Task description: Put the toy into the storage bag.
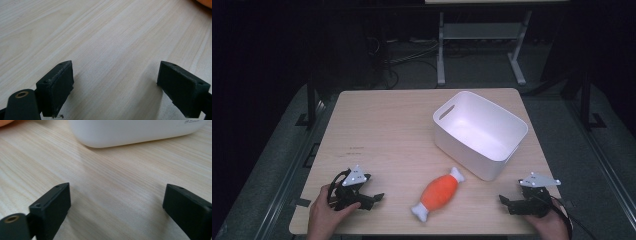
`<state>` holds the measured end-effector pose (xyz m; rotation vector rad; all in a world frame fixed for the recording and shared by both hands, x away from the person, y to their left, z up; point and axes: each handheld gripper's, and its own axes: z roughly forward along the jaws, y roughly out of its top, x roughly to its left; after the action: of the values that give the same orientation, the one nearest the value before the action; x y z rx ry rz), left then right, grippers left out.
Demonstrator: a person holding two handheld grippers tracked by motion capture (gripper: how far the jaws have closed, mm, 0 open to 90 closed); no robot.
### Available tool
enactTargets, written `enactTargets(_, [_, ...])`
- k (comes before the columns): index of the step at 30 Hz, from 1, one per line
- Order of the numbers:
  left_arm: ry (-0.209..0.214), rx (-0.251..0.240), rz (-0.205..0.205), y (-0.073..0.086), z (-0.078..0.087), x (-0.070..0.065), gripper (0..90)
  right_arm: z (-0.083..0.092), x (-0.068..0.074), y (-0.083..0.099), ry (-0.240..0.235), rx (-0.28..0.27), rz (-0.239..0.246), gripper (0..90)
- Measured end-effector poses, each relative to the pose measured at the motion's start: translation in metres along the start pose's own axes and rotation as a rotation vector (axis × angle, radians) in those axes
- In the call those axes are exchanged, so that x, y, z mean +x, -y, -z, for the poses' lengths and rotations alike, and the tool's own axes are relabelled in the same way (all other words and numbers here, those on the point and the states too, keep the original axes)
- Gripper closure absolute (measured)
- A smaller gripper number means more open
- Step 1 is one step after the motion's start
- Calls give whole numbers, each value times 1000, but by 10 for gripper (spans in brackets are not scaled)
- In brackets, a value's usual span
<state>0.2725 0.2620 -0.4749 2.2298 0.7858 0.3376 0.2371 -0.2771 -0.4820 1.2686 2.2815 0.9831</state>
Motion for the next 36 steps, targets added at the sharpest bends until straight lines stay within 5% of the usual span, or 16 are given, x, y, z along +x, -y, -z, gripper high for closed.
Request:
enactTargets(7, [0,0,0,0,0,0,128,7,7,-4,-22,3,15,249])
enactTargets(20, [-8,1,9,0,0,-1,129,8,36,-22,-154,-23,79,843])
enactTargets(36, [-10,1,10,0,0,-1,129,-13,57,-47,-223,-17,144,894])
